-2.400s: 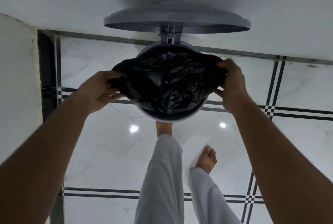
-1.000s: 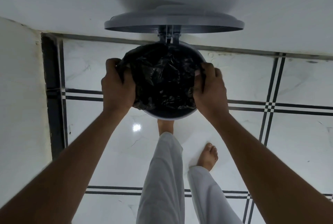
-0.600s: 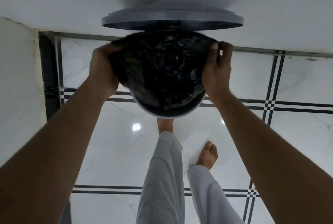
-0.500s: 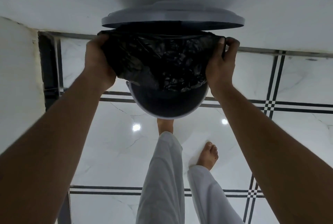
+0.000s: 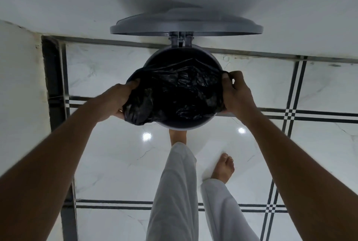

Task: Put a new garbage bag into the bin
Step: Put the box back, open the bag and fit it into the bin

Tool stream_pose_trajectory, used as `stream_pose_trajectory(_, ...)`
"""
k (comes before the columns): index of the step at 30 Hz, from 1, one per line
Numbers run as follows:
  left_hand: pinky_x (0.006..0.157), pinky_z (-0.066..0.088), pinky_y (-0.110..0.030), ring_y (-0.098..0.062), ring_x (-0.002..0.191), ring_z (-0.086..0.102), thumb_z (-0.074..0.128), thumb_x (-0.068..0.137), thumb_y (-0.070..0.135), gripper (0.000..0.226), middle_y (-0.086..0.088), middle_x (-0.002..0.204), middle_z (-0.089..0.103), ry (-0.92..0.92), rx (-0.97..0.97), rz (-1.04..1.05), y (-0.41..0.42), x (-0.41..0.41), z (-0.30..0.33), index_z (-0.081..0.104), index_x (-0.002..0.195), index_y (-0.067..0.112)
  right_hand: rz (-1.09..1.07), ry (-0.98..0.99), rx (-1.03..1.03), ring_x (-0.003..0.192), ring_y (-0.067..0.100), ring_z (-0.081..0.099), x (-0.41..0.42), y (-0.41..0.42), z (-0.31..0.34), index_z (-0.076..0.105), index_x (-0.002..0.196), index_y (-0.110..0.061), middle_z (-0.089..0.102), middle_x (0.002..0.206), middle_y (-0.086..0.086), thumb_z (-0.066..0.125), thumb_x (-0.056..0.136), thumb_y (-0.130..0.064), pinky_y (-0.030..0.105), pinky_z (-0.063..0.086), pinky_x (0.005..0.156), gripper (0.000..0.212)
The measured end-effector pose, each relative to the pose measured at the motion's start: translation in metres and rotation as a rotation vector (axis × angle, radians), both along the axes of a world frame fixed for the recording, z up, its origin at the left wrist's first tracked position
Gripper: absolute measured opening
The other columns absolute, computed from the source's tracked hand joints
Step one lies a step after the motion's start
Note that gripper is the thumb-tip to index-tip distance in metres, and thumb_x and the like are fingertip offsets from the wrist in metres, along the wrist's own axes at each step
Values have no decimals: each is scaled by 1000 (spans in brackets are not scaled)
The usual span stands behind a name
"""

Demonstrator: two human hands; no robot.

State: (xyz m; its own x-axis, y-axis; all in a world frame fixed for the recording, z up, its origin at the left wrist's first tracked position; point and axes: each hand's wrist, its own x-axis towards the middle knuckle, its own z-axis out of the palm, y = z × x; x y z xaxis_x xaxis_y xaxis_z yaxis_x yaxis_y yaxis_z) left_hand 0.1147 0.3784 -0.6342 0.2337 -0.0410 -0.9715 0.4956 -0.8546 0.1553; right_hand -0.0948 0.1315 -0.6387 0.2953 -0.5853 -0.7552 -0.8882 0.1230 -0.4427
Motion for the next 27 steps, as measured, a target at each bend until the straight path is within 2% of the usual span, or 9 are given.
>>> stream_pose_trajectory(4,92,66,-45,-24,106,81,68,100,31,31,-8,126,81,206,-306,347,9,-2,18,76,127,17,-127,-100,387,104,29,84,-11,-3,20,73,123,-1,81,118,18,89,93,-46,44,71,85,56)
stream_pose_trajectory(7,94,66,-35,-24,112,79,69,96,5,36,-11,127,80,197,-451,295,6,-7,27,74,131,5,54,-68,304,94,25,82,-15,-2,28,76,108,3,82,103,23,91,94,-24,32,69,91,34)
stream_pose_trajectory(9,87,68,-39,-26,103,80,69,98,1,30,-11,118,81,39,-458,277,5,-13,27,74,127,4,82,-88,179,92,25,80,-14,3,31,69,108,3,82,102,20,83,101,-31,32,68,84,38)
stream_pose_trajectory(12,74,66,-37,-31,90,74,67,94,7,19,-12,98,74,-416,-207,170,-2,-20,21,68,113,3,-27,-211,83,93,23,74,-10,16,34,58,110,-5,75,104,20,67,108,-51,61,65,93,46)
stream_pose_trajectory(15,59,43,-20,-21,82,56,47,98,9,25,2,91,57,-762,50,6,-8,-23,22,56,120,4,-318,-294,110,97,22,80,-2,20,36,52,117,-13,73,112,9,53,116,-50,50,71,82,37)
stream_pose_trajectory(19,73,41,-42,-35,90,55,46,104,14,32,-15,102,59,-881,153,-146,-3,-28,29,46,130,-4,-357,-183,62,102,27,80,-4,17,34,57,105,-22,77,108,6,67,108,-55,47,68,93,34)
stream_pose_trajectory(22,78,49,-48,-48,106,65,49,101,26,42,-27,118,68,-772,289,-212,5,-27,29,48,131,-5,-256,-228,170,100,25,82,-13,9,39,72,98,-18,82,98,7,84,98,-34,49,68,92,20)
stream_pose_trajectory(24,77,57,-42,-39,93,68,51,97,35,45,-16,110,71,-526,294,75,9,-20,29,61,126,3,-3,-88,89,99,27,78,-21,0,35,71,102,-9,77,96,11,81,95,-21,50,65,83,17)
stream_pose_trajectory(27,62,49,-30,-20,65,59,59,94,22,17,-2,83,68,-57,-35,480,13,-16,38,76,95,21,307,158,-197,95,35,65,-33,-6,25,59,106,-8,65,90,4,65,95,-11,37,44,72,13)
